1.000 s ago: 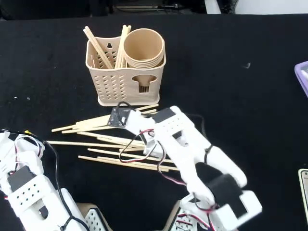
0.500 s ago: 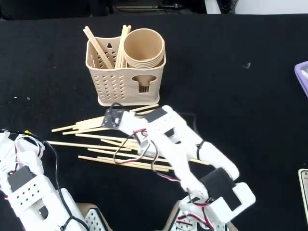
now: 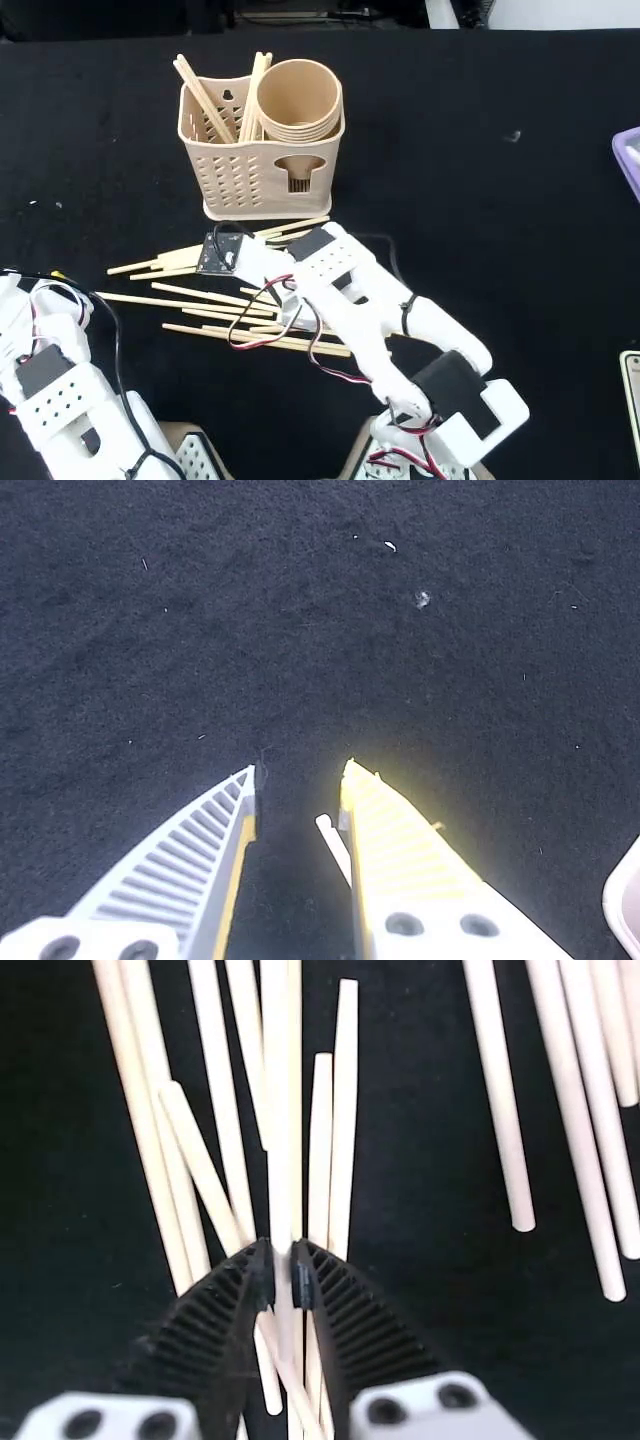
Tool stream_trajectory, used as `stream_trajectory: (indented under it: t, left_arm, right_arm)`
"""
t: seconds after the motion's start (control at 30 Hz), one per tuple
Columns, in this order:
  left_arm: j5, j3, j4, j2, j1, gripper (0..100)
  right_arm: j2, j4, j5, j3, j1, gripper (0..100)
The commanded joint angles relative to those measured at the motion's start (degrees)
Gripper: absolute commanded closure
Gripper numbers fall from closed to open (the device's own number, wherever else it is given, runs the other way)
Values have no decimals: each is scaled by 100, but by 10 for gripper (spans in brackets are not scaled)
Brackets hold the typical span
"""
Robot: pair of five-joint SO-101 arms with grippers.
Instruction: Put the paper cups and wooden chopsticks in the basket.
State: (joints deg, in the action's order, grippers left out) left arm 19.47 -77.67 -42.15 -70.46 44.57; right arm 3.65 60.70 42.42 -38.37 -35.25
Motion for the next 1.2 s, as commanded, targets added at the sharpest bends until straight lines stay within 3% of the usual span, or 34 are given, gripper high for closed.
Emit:
stream_trajectory:
  t: [0.0, 0.07, 0.27, 0.53, 1.07, 1.17]
  left_arm:
    - [44, 163, 105, -88, 31, 852]
    - [44, 163, 114, -88, 31, 852]
    - [44, 163, 114, -88, 22, 852]
    - [44, 163, 97, -88, 31, 852]
    - [44, 163, 88, -88, 40, 852]
    - [44, 163, 88, -88, 40, 852]
  right_arm:
    - [13, -26, -70, 198, -88, 881]
    - [66, 132, -62, 171, -105, 835]
    - [497, 932, -62, 145, -695, 862]
    - [664, -176, -431, -365, -870, 768]
    - [-215, -862, -431, -321, -870, 781]
    - [-75, -862, -431, -338, -870, 859]
